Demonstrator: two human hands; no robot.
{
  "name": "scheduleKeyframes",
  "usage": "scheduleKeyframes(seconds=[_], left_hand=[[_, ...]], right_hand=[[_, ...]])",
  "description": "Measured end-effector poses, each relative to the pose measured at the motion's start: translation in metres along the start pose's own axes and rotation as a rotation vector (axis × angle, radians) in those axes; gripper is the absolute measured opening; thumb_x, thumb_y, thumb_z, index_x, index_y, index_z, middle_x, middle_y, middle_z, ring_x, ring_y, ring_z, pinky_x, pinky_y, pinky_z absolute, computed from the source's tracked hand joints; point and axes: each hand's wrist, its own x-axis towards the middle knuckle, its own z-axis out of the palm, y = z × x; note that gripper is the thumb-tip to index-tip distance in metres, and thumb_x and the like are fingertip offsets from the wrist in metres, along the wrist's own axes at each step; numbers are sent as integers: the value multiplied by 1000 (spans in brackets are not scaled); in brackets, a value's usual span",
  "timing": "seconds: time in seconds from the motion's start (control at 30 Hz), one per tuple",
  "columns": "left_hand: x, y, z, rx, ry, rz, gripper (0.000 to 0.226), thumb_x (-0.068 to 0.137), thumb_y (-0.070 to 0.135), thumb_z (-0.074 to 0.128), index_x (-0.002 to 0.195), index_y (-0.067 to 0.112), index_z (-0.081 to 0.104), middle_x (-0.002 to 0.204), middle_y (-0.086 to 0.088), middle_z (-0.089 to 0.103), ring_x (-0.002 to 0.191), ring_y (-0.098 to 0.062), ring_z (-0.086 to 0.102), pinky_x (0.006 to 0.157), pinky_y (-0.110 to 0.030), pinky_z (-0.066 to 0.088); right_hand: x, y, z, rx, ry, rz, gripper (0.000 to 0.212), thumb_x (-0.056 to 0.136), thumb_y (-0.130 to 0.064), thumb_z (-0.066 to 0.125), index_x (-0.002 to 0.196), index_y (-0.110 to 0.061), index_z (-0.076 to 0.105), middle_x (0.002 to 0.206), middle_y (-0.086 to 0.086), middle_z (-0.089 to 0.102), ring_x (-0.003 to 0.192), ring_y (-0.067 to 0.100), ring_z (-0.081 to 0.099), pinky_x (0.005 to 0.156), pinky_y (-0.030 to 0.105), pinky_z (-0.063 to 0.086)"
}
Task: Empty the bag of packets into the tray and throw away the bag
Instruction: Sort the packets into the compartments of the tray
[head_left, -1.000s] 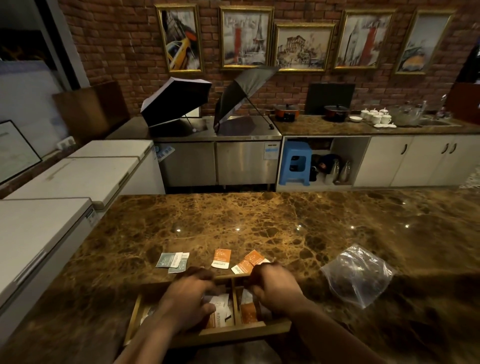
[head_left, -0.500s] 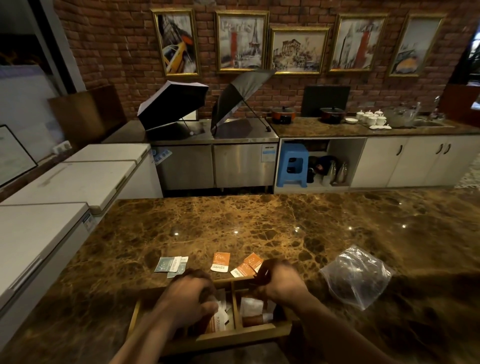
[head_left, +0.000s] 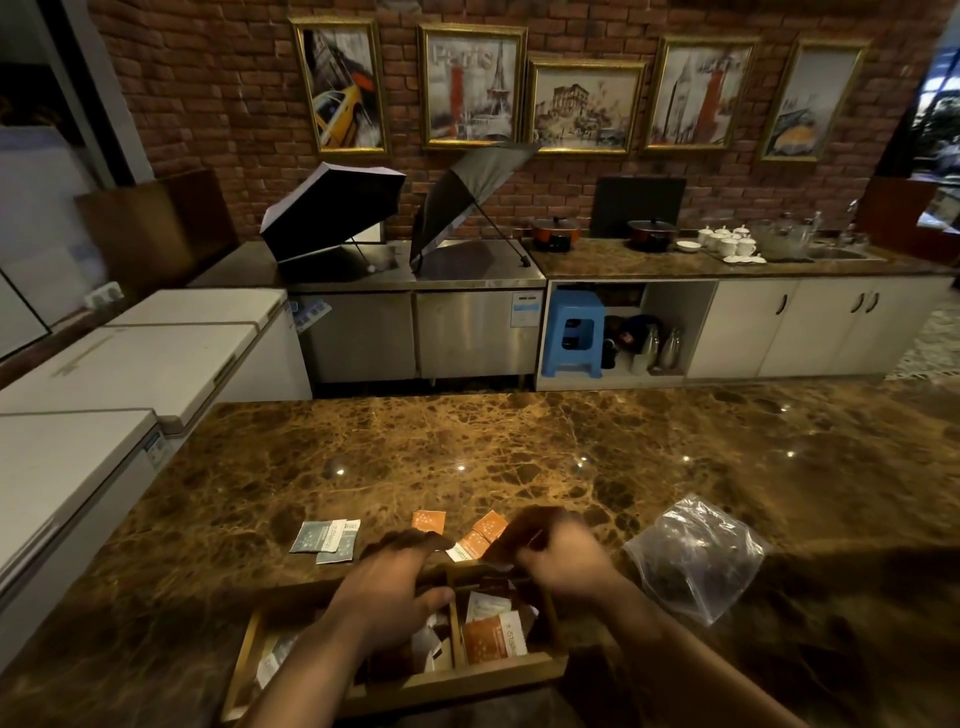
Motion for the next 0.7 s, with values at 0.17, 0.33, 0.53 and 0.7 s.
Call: scheduleKeyframes(seconds=[0.17,0.33,0.53,0.7], left_hand=[[-1,-11,-4,2,7,-31,58,92,51,58,146,44,37,146,5,53,133,-17,48,107,-32,39],[-1,-20,-8,-3,55,-38,54,92,49,60,143,45,40,143,6,54,129,-15,51,103,-31,41],[1,-30,-5,-31,106,-42,51,94,44,57,141,47,39,142,6,56,127,-16,53,103,-33,44],[2,-39,-3,-29,134,-68,50,96,39,55,141,50,35,142,5,55,127,-16,53,101,-32,44]], right_hand=[[-5,13,18,-21,-22,-11,28,93,-20,67,120,-27,67,112,-10,69,104,5,65,88,26,59],[0,1,2,36,138,-63,19,94,-18,66,110,-28,69,107,-8,70,97,6,66,78,23,58],[-2,-8,5,-24,-97,-57,23,96,-20,63,118,-24,69,112,-3,70,96,9,68,73,20,58],[-7,-3,21,-378,-103,-47,41,87,-42,73,124,-30,61,118,-8,67,107,10,63,96,30,53]])
